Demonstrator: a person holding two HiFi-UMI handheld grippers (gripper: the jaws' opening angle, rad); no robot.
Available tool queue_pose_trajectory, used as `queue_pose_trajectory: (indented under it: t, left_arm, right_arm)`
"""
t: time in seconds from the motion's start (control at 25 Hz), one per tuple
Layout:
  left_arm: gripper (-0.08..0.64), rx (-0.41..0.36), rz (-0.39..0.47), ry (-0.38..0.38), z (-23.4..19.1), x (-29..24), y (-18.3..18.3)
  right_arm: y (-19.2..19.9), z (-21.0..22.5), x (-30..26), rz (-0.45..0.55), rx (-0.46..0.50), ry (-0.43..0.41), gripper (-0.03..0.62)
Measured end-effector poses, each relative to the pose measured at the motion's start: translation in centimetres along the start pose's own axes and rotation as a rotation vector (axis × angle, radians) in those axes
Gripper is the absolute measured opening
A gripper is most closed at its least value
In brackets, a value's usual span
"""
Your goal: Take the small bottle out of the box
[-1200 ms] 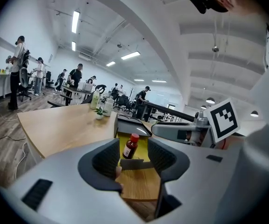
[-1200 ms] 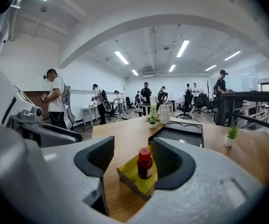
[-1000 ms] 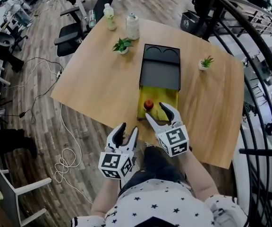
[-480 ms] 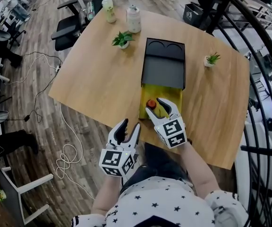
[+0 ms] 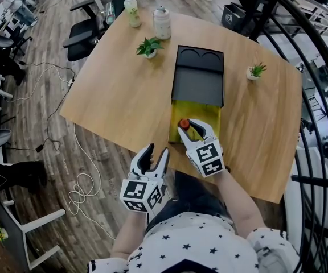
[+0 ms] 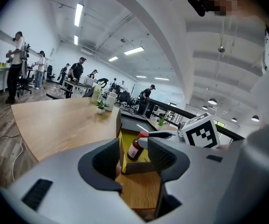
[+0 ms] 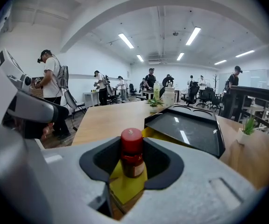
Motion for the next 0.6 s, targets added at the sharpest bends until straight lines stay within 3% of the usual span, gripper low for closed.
queue_pose_trajectory:
  t: [0.6]
  left_arm:
    - [0.167, -0.038, 0.039, -0.006, 3.1, 4.1, 0.0]
  right_arm:
    - [-3.0, -1.2, 6.8, 0.118, -0.014, 0.056, 0.143]
Point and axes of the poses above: the fingertips, and each gripper's own axes: x backward along the fingers, z to its right, y out of its underside, the point moved 7 cm from there along x, backward along the fingers, and after that the axes turned 11 degrees about y, right-handed, at the moved point
